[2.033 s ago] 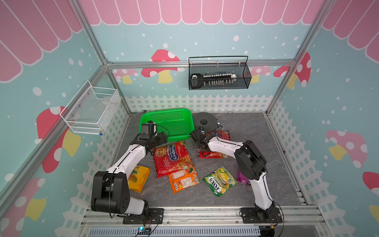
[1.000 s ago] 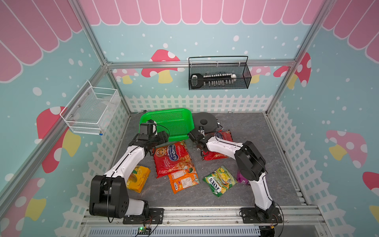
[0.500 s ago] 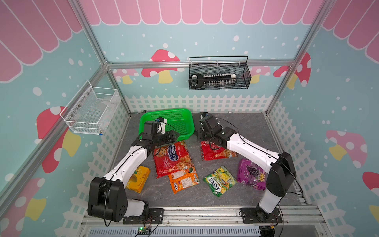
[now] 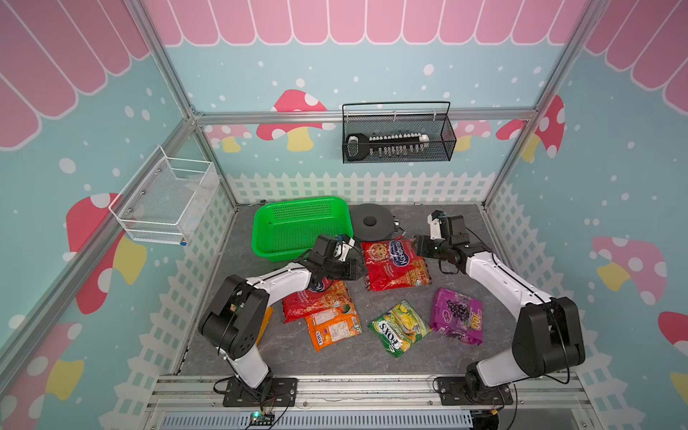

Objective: Put the candies in the basket
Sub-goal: Pick up the candy at the center of the board.

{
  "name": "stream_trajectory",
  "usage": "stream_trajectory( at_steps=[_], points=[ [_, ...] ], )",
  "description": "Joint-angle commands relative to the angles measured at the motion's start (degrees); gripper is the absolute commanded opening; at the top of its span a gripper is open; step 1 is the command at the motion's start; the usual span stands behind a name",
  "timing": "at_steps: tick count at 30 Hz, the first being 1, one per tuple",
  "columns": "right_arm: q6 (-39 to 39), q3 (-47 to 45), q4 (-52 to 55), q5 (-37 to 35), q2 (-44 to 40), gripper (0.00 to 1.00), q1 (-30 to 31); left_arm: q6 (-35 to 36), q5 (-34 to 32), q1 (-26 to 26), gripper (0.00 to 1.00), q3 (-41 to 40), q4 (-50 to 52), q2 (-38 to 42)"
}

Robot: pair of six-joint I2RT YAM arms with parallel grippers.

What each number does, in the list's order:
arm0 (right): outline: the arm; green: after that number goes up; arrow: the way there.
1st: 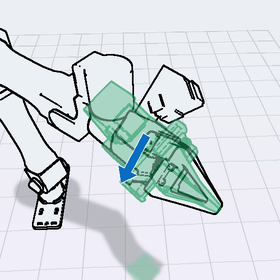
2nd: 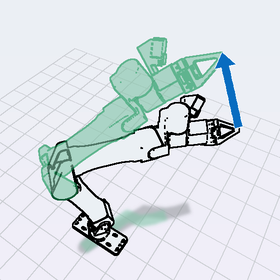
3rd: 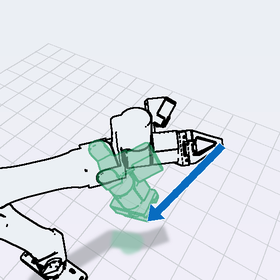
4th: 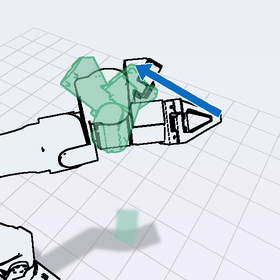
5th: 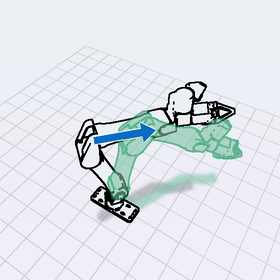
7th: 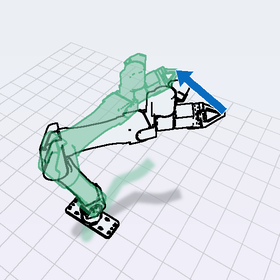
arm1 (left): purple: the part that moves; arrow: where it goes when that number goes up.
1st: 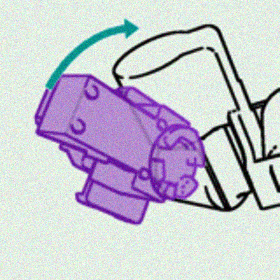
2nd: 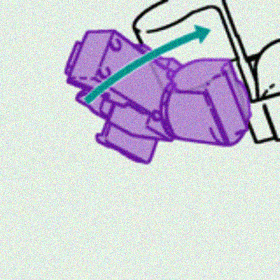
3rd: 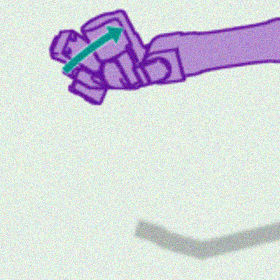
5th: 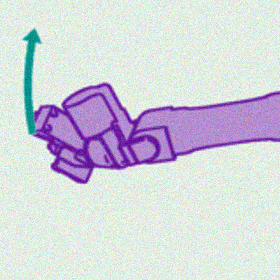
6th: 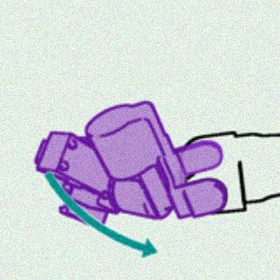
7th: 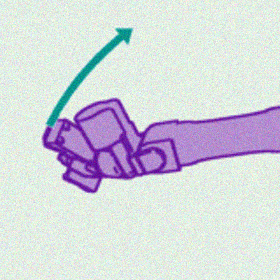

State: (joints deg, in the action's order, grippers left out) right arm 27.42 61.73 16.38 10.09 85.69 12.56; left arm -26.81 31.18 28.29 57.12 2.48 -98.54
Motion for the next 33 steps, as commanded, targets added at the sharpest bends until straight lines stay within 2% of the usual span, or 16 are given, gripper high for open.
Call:
stream_trajectory(
  at_steps=[1, 6, 20, 23, 27, 30, 33],
  points=[
    [-0.96, -1.71, -2.71, 3.53, -1.69, 0.51, -1.38, 0.41, 1.12, 0.48, 0.5, 0.82, -4.99, -2.74],
    [0.08, -3.94, -5.2, 7.45, -2.54, 0.52, -4.85, 1.35, 0.71, 0.53, 0.5, 1.86, -7.12, -6.92],
    [1.75, -5.56, -8.93, 12.98, -4.87, 0.53, -7.76, 0.65, 0.3, 0.64, 0.52, 7.65, -10.91, -16.38],
    [2.51, -5.87, -9.33, 13.03, -5.84, 0.59, -7.99, -0.14, -0.58, 0.71, 0.52, 7.83, -11.03, -18.03],
    [3.43, -6.52, -10.13, 13.35, -7.32, 0.61, -8.26, -2.82, -4.19, 0.98, 0.54, 6.75, -11.38, -18.12],
    [3.43, -6.8, -10.85, 14.16, -8.38, 0.61, -8.34, -3.29, -9.56, 1.83, 0.55, 5.24, -11.17, -15.77],
    [3.17, -6.78, -11.03, 14.77, -8.87, 0.6, -8.34, -3.3, -12.37, 2.37, 0.6, 4.49, -11.79, -14.26]
  ],
)
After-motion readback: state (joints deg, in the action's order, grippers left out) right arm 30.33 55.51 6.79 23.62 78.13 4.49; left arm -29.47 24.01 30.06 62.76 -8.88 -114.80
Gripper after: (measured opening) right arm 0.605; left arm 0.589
